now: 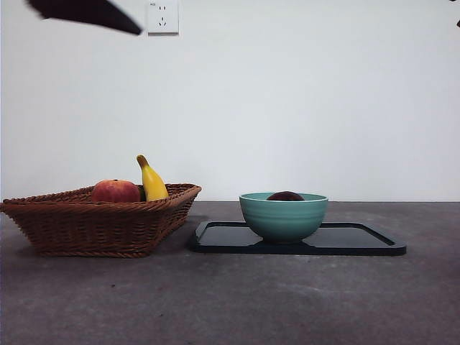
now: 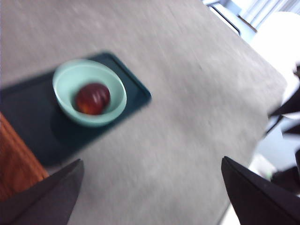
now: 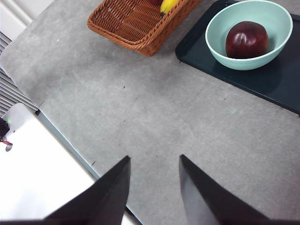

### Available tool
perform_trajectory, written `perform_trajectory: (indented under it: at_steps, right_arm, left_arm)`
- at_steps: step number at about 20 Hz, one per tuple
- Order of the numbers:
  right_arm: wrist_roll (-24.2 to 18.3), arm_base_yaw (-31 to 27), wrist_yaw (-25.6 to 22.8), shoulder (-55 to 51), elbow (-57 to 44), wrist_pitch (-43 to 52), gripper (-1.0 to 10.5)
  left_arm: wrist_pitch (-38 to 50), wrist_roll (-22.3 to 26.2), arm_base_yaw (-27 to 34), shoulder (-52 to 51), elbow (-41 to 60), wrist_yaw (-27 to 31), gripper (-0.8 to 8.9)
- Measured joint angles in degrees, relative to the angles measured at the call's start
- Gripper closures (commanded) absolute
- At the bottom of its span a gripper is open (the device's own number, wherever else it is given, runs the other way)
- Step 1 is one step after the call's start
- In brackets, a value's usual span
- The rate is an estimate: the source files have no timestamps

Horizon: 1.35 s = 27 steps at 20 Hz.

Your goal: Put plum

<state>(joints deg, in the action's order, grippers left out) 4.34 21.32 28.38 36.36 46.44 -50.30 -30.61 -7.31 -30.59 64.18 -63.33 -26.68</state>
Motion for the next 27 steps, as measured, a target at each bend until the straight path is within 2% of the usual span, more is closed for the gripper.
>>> perform_trajectory:
  at_steps: [6, 10, 13, 21, 27]
  right_arm:
    - [0.0, 0.0, 0.0, 0.0, 0.0, 0.0, 7.8]
    - [0.0, 0.0, 0.0, 0.0, 0.0, 0.0, 7.8]
    - [0.0, 0.0, 0.0, 0.0, 0.0, 0.0, 7.8]
    - [0.5, 0.0, 0.0, 0.0, 0.0, 0.0, 7.8]
    - [0.6, 0.0, 0.0, 0.0, 0.0, 0.0, 7.8]
  left_arm:
    - [0.4, 0.4, -2.4, 22.5, -21.2, 4.4, 3.51]
    - [0.4, 1.0, -3.1, 35.4, -29.8, 7.5, 3.65]
    - [0.3, 1.4, -3.7, 42.0, -33.2, 10.3, 3.82]
    - [1.9, 3.3, -6.3, 53.3, -36.0, 12.0, 3.81]
    - [3.0, 6.0, -9.3, 57.4, -36.0, 18.0, 3.81]
